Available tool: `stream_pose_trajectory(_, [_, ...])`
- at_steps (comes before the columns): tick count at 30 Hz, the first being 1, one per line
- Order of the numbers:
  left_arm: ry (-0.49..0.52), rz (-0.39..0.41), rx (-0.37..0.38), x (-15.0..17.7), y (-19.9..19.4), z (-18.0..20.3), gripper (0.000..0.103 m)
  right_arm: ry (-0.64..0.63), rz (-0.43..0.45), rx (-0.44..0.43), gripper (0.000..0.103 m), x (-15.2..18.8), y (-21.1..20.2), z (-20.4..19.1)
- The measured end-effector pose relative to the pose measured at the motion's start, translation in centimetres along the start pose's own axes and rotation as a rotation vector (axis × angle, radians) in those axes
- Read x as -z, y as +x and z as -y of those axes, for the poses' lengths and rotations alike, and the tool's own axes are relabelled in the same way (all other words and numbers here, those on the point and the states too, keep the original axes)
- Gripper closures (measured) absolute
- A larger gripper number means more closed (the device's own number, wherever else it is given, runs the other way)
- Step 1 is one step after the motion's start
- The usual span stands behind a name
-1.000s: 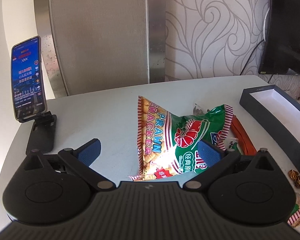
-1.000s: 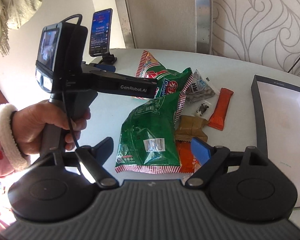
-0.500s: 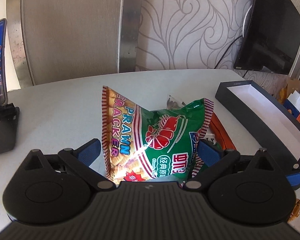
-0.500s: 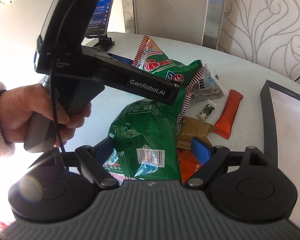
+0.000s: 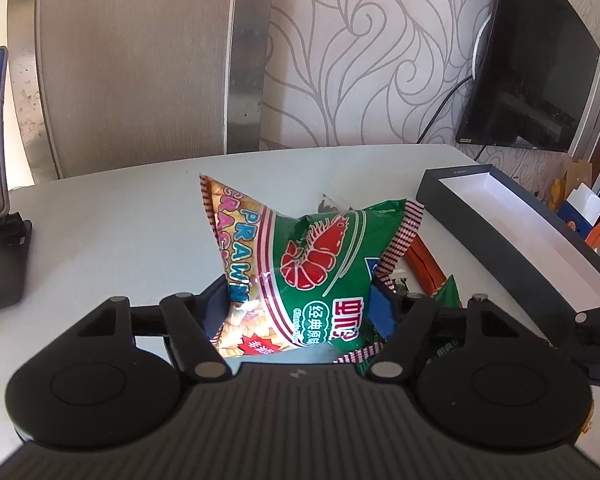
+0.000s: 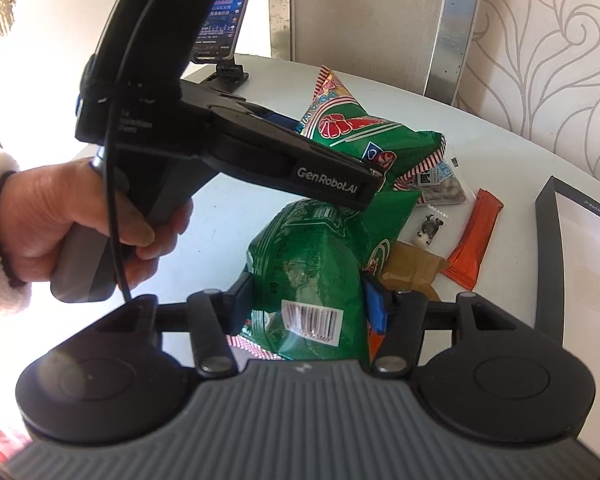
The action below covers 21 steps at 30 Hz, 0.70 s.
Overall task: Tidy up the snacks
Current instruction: 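Close left gripper on the prawn cracker bag while right gripper grasps the green chip bag, then carry both bags into the dark box and open both grippers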
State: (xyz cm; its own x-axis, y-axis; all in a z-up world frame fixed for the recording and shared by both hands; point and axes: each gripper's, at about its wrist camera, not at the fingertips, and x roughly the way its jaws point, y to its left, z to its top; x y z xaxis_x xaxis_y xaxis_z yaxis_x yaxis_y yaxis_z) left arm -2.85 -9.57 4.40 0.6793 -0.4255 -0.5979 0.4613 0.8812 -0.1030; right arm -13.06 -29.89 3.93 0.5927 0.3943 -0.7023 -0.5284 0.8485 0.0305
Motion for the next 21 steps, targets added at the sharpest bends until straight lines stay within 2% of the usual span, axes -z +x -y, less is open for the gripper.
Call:
stream_pose_trajectory(4, [0.01,0.03,-0.012,-0.2,-1.0,0.4,0.031,0.006,0.006,-0.005,0.047,0.1,-0.7,-0.1])
stream_pose_trajectory(12, [-0.032,0.091,-0.024,-2.0,-4.1,-0.6,0.031,0.048,0.024,-0.019,0.047,0.1,-2.1,0.8])
stream_pose_trajectory(17, [0.002,0.096,-0.08,-2.5,-4.8,-0.8,0.031,0.077,0.043,-0.026,0.047,0.3,-3.3,1.3])
stream_pose_trajectory(21, [0.01,0.094,-0.096,-2.6,-4.8,-0.6,0.031,0.082,0.09,-0.038,0.047,0.0,-5.0,1.1])
